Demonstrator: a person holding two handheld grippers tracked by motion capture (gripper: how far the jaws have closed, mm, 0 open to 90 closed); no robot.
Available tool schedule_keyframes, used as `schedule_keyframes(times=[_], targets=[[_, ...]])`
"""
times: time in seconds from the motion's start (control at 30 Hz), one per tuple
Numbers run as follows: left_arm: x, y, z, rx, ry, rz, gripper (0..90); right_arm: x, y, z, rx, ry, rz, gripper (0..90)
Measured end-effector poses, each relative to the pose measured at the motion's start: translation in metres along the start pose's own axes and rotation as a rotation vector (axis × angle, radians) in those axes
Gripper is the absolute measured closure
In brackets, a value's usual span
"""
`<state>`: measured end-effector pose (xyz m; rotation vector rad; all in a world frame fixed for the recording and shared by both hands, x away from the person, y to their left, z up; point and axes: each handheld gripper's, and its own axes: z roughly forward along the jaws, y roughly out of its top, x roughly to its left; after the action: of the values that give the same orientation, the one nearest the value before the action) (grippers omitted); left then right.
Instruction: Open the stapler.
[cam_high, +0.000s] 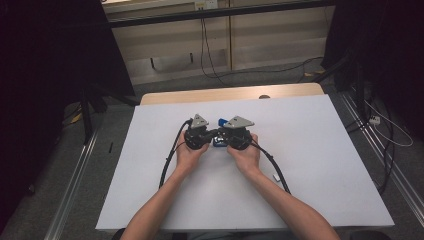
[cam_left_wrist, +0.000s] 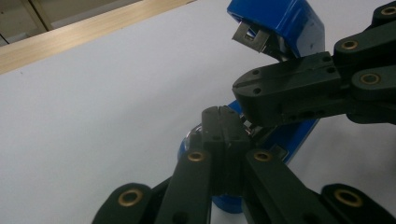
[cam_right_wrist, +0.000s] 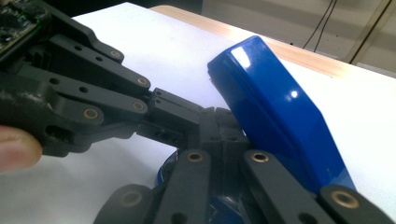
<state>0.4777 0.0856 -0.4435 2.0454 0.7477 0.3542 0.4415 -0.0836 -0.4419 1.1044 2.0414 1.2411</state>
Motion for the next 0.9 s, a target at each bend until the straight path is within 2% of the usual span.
schedule_keyframes(times=[0.4, 0.63, 0.9], targets=[[-0.0006, 0.0003, 0.0003, 0.001, 0.005, 0.005, 90.0, -0.0054, 0.0050, -0.0046, -0.015, -0.027, 0.006, 90.0], [0.0015, 0.0003, 0.0006, -0.003, -0.009, -0.002, 90.0, -0.0075, 0.0067, -0.0068, -0.013, -0.030, 0.013, 90.0], [0.0010, 0.0004, 0.0006, -0.003, -0.005, -0.004, 90.0, -0.0086, 0.0071, -0.0072, -0.016, -0.026, 0.024, 90.0]])
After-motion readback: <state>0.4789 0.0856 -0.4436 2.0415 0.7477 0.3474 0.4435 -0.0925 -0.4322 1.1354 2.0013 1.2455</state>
